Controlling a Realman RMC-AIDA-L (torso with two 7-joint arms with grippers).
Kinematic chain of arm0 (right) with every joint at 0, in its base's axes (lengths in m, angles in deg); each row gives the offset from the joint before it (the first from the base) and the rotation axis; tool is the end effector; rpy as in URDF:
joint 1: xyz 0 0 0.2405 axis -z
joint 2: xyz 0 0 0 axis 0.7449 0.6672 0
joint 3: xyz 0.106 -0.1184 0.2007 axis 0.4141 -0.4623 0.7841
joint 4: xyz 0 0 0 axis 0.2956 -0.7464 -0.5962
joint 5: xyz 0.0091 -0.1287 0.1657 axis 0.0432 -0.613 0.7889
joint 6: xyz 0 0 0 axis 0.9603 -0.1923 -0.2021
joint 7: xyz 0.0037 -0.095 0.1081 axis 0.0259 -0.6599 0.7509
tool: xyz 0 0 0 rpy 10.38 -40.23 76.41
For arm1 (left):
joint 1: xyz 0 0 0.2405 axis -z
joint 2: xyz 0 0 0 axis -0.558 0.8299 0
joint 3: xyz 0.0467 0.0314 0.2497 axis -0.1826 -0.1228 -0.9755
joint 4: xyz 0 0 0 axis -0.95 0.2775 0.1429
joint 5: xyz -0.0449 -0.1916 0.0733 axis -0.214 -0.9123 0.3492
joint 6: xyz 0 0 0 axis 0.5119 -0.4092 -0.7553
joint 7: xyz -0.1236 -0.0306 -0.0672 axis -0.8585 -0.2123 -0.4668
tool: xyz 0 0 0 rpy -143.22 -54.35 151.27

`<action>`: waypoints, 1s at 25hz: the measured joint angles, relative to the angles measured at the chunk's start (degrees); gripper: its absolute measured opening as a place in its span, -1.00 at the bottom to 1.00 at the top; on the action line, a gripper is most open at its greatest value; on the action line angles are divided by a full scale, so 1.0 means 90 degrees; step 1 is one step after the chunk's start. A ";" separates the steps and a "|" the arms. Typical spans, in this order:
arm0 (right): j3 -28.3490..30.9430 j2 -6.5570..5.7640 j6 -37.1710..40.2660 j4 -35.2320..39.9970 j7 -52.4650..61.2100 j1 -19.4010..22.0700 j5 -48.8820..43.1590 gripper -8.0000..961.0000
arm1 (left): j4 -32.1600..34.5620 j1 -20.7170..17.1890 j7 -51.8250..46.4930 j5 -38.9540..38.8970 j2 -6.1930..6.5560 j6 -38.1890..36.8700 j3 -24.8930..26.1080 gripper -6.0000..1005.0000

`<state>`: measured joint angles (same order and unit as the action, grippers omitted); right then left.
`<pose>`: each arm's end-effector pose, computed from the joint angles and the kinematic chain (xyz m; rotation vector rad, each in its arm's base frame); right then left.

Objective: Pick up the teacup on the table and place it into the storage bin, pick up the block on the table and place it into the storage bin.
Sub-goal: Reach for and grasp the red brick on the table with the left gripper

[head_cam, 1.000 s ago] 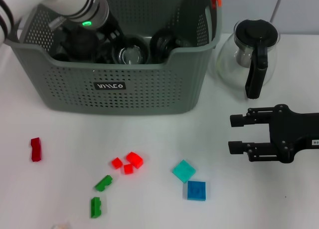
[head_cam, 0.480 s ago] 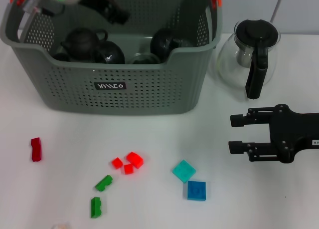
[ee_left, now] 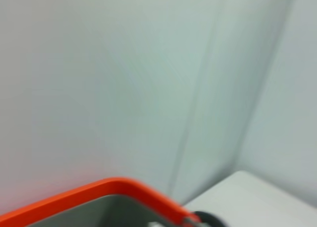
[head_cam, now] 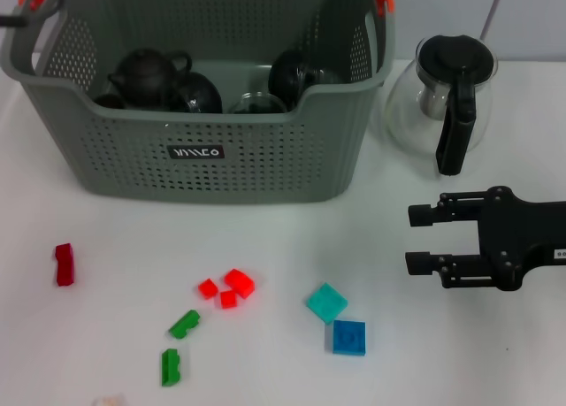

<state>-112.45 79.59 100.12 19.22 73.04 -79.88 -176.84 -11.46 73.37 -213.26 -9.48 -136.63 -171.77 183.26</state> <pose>0.2445 0.3112 0.0166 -2.9655 0.4518 0.7061 -0.1184 0.3749 0.1257 -2.4507 -0.7189 -0.5759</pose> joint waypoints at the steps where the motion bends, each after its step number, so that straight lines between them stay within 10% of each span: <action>1: 0.0000 0.0000 0.0004 -0.0001 0.0000 0.0000 0.0000 0.43 | -0.0186 -0.0177 0.0037 -0.0268 -0.0005 -0.0198 0.0019 0.05; 11: 0.0000 0.0000 -0.0005 -0.0005 0.0004 0.0000 -0.0018 0.43 | -0.0969 -0.1288 0.0843 -0.0822 -0.0040 -0.1924 0.0768 0.05; 25: -0.0022 0.0020 -0.0008 -0.0005 0.0030 -0.0026 -0.0029 0.43 | -0.0807 -0.1682 0.0164 0.2049 -0.0062 -0.2004 -0.0180 0.04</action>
<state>-112.65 79.76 100.05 19.18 73.32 -80.12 -177.11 -18.72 58.24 -211.78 8.96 -137.19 -189.81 181.64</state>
